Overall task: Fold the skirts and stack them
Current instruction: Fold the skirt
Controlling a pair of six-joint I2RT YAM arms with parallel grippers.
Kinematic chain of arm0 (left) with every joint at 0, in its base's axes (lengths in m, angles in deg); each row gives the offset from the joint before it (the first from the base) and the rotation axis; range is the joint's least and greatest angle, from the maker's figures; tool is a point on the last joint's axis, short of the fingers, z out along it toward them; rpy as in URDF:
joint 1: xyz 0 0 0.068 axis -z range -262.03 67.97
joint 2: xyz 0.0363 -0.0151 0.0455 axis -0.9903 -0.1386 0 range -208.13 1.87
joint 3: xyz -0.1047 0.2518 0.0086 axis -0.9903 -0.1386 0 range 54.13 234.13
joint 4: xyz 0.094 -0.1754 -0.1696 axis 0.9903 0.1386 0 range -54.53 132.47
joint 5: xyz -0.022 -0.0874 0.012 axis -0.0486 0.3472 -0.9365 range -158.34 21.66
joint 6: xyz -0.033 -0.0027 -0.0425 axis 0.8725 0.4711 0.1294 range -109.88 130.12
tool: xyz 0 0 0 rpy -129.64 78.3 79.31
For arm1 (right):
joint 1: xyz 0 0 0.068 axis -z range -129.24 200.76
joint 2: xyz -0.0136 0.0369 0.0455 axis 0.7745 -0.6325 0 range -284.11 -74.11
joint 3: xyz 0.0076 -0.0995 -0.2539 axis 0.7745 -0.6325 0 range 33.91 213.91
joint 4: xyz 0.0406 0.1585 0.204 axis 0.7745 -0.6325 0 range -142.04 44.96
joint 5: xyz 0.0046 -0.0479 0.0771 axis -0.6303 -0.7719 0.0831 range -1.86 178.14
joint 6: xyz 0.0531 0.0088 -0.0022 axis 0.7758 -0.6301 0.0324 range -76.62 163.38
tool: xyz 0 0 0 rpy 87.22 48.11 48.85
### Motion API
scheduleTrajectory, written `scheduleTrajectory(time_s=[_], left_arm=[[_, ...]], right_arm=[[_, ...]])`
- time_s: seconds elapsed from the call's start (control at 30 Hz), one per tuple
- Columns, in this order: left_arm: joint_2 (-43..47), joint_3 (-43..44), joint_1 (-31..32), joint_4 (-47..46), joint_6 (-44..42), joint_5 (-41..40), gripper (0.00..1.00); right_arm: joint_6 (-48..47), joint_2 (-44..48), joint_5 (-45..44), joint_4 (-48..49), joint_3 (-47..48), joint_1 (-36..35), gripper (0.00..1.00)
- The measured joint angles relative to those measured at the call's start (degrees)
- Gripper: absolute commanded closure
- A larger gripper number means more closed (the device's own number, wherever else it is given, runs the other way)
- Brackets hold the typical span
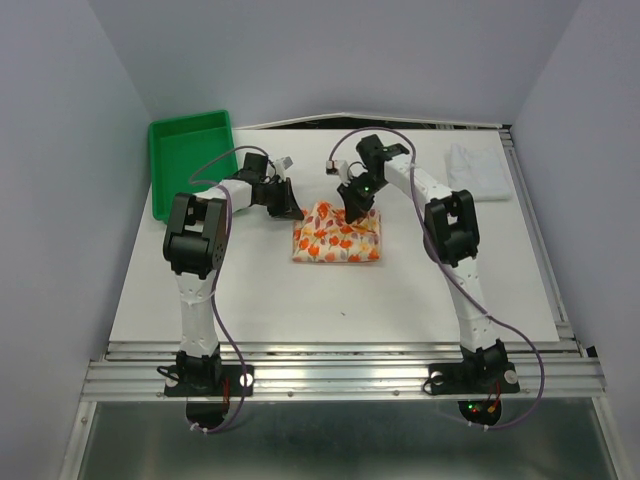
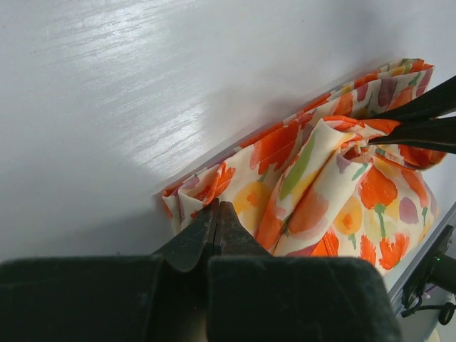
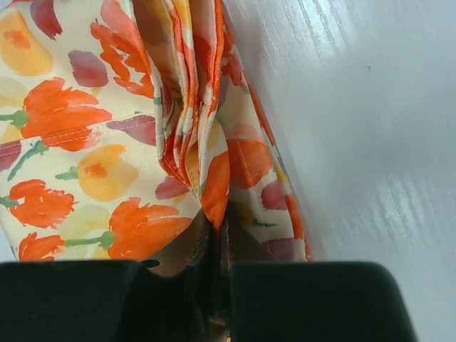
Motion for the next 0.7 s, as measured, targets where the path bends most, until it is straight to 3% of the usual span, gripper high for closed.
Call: scheduleTrajectory(time_s=[0.07,0.1,0.2,0.23,0.27,0.5,0.7], left_arm=[[0.0,0.0,0.0,0.0,-0.02,0.0,1.0],[0.0,0.02,0.0,0.02,-0.07,0.0,1.0],[0.0,0.07,0.0,0.07,-0.2,0.0,1.0],[0.0,0.13,0.04,0.13,-0.35,-0.02,1.0],[-0.02,0.2,0.13,0.22,-0.39,-0.07,1.0],[-0.22,0.46,0.26,0.24,-0.59,-0.04,1.0],[-0.26,0.46,0.26,0.2,-0.55,0.04,1.0]], right_arm=[[-0.17,0.0,-0.13,0.31,0.02,0.07,0.83],[-0.24,0.0,-0.17,0.35,0.02,0.07,0.67],[0.57,0.0,-0.48,0.74,0.02,0.07,0.44],[1.33,0.0,-0.5,0.72,0.24,0.07,0.29],[1.62,0.0,-0.5,0.81,0.46,0.07,0.24],[7.61,2.27,-4.11,7.76,1.68,0.37,0.16],[12.26,9.94,-7.06,13.14,0.96,1.18,0.18]])
